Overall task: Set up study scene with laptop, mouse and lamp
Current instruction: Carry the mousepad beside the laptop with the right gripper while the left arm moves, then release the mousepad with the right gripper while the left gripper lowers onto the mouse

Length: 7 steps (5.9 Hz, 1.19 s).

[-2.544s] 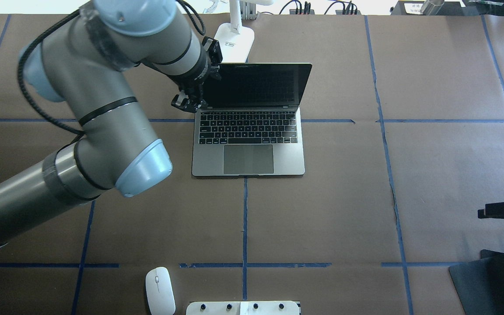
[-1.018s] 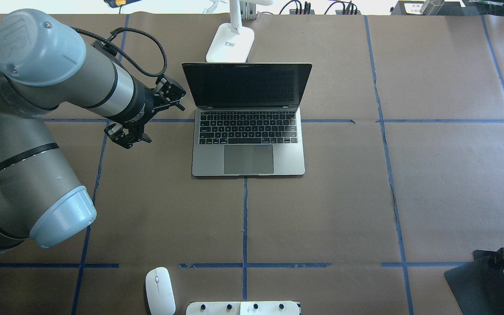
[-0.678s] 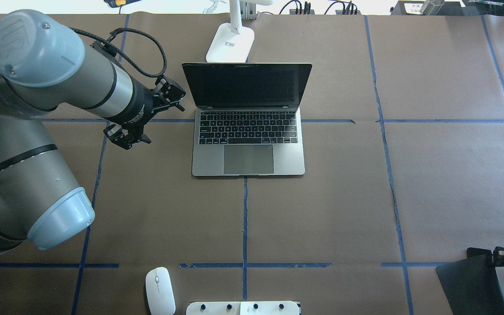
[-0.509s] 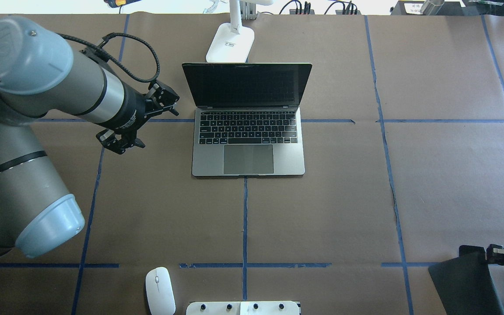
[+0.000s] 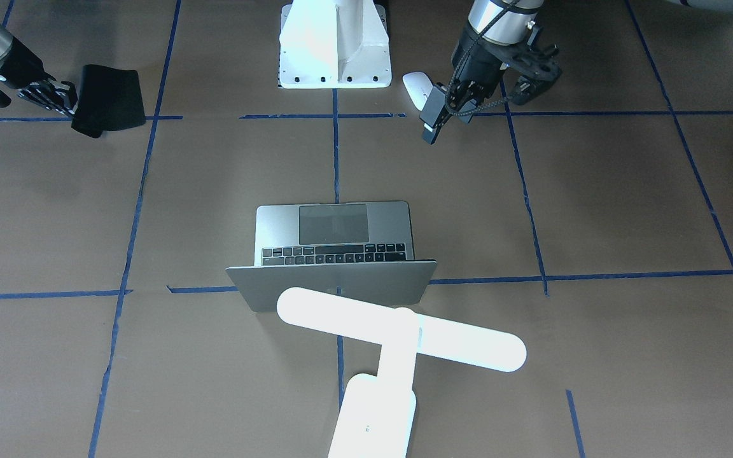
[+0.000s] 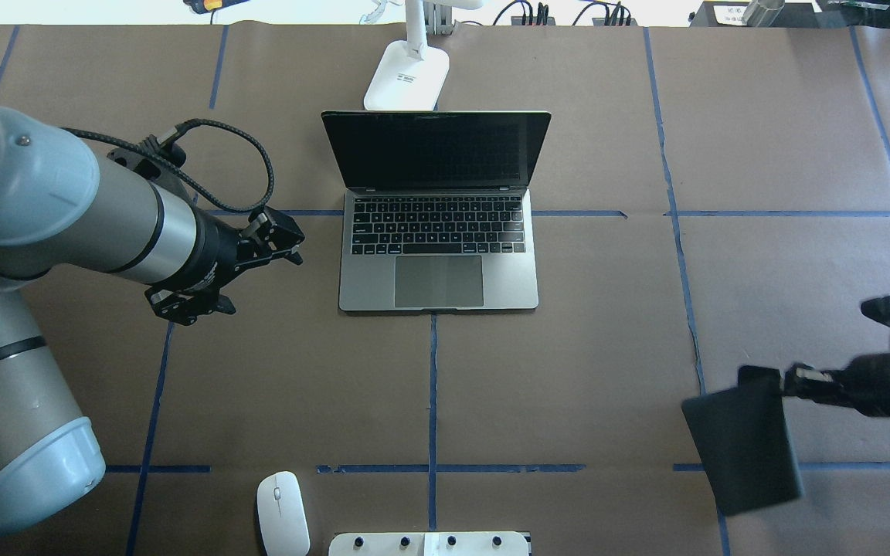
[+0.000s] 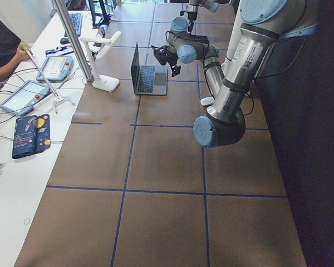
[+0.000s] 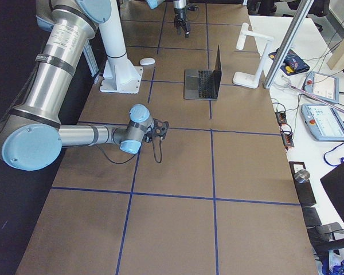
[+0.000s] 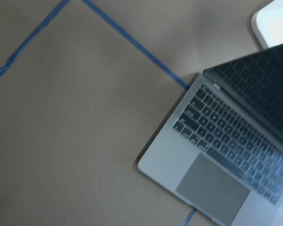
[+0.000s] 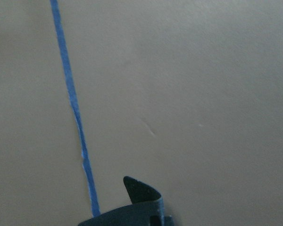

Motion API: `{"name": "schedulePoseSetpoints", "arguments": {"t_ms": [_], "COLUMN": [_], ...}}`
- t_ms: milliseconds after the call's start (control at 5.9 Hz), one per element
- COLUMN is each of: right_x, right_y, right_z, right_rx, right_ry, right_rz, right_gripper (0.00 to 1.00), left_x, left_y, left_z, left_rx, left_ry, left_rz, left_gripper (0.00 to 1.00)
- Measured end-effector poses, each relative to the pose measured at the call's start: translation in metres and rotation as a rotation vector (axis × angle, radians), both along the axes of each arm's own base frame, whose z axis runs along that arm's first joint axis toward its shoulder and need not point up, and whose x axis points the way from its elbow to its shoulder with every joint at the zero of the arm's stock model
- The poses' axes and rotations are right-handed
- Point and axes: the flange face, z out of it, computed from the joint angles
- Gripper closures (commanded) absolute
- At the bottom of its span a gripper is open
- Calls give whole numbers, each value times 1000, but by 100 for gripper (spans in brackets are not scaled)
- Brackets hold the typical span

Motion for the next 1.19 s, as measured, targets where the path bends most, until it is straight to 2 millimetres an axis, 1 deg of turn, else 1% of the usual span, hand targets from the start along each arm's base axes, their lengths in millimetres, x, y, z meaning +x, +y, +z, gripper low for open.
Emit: {"name": "schedulePoseSetpoints", "arguments": {"t_ms": [170,339,509,678,848,1018,1187], "right_x": [-25,-52,-74,-94,-113,-126,-132], "right_y": [-50,-107,-162,-211,-248,-269,-278], "right_z": [-24,-49,-69,-85,-99,-107,-113], "right_rx": [-12,-27,-35,-40,-44,-45,-45], "right_ry": [11,6,-6,-10,-10,-7,-5], "right_rz": [49,78,102,124,136,141,142], "right_gripper": [100,100,100,100,100,67,1], "left_x": [1,6,13,18,24,30,35], "left_y": [6,15,33,54,69,79,84], "left_z": [6,15,25,36,43,47,50], "left_rx": [0,-3,5,17,17,12,6], "left_ry": [-15,-30,-50,-71,-89,-106,-118], "left_rz": [17,38,69,100,127,148,161], "left_gripper": [0,0,0,0,0,0,0]}}
